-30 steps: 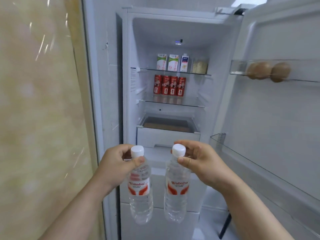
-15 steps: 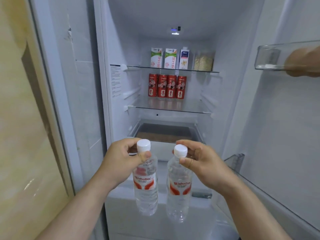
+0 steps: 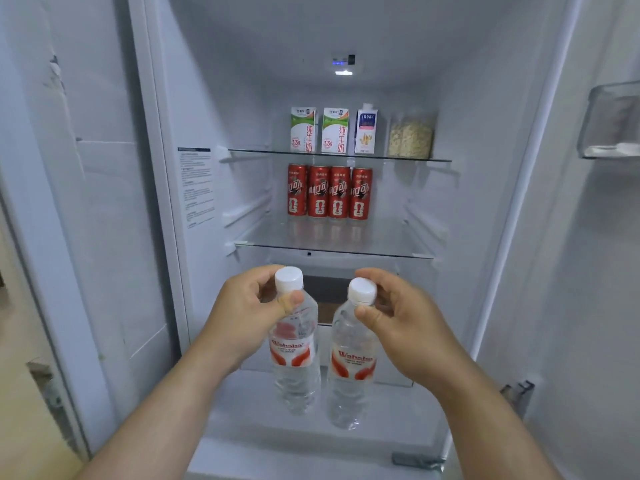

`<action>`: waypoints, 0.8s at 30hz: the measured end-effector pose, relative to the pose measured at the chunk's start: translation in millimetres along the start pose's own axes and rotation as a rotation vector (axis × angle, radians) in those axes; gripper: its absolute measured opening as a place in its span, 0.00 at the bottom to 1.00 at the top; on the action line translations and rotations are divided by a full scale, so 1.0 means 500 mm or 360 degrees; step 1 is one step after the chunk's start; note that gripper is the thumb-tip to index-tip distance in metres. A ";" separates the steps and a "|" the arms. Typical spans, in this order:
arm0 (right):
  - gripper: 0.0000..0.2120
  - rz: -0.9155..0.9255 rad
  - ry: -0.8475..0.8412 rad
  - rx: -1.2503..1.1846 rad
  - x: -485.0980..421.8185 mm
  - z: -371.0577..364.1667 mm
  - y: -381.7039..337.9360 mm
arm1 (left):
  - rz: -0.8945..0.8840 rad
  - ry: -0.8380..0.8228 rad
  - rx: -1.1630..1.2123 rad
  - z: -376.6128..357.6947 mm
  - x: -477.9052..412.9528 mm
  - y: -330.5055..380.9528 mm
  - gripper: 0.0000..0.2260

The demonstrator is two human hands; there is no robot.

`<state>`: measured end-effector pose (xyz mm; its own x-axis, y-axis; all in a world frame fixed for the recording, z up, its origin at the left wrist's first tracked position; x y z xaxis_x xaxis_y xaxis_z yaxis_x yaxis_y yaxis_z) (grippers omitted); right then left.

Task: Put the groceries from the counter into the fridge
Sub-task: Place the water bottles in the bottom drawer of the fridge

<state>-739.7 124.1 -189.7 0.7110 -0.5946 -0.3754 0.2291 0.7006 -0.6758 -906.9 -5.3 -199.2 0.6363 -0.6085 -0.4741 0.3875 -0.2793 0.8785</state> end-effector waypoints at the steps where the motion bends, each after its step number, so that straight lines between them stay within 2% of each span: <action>1: 0.19 -0.0002 0.0025 0.0007 -0.006 0.000 -0.001 | -0.0011 -0.0008 0.0015 -0.001 -0.012 -0.001 0.13; 7: 0.14 -0.0075 0.0227 -0.0029 -0.045 -0.002 -0.005 | -0.0188 -0.0012 -0.0007 0.003 -0.078 -0.009 0.13; 15: 0.17 -0.0065 0.0556 -0.0085 -0.091 -0.003 -0.022 | -0.0392 0.0029 0.0068 0.024 -0.153 -0.029 0.15; 18: 0.19 -0.0053 0.0662 -0.0070 -0.107 -0.013 -0.018 | -0.0483 0.0093 0.0104 0.029 -0.167 -0.043 0.12; 24: 0.18 -0.0178 0.0855 -0.0142 -0.123 -0.060 0.026 | -0.0558 0.0160 0.0127 0.027 -0.172 -0.098 0.13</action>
<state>-800.3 158.0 -194.5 0.2411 -0.7973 -0.5533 0.2098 0.5995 -0.7724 -989.5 50.9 -200.6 0.5380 -0.3904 -0.7471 0.5430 -0.5174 0.6614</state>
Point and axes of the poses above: each hand's wrist, its own x-axis away from the middle knuckle, its own z-axis out of the back of the hand, y = z × x, the point moved 4 cm from there along -x, towards the middle knuckle, and after that the axes turned 12 degrees about x, right-handed, at the moved point
